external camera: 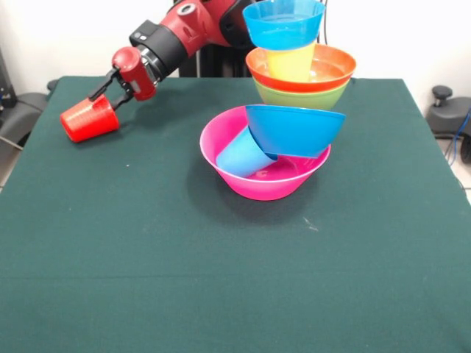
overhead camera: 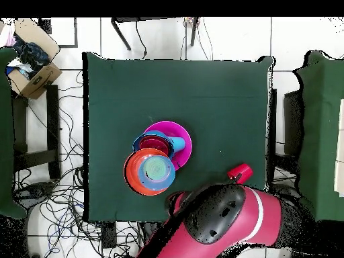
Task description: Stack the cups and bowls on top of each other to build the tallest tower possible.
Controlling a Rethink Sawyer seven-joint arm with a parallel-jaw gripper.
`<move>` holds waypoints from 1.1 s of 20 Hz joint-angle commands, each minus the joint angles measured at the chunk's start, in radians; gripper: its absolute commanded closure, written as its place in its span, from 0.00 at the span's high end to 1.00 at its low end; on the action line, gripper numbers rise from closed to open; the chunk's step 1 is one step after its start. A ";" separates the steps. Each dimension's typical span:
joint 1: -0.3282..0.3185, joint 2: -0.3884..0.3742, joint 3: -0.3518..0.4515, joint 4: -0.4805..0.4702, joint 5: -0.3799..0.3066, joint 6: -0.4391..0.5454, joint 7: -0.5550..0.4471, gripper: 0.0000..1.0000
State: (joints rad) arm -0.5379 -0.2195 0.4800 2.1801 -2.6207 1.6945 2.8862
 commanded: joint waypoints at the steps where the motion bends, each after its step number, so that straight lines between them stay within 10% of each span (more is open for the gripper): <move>1: 0.024 -0.011 0.016 -0.138 -0.027 -0.005 0.225 1.00; 16: 0.031 -0.014 -0.005 -0.148 -0.058 -0.025 0.220 1.00; 17: 0.023 -0.016 0.001 -0.137 -0.078 -0.027 0.249 0.00; 22: 0.063 -0.004 -0.033 -0.153 -0.090 0.028 0.205 0.00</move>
State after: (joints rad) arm -0.5330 -0.2246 0.4293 2.1775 -2.6211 1.6999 2.8872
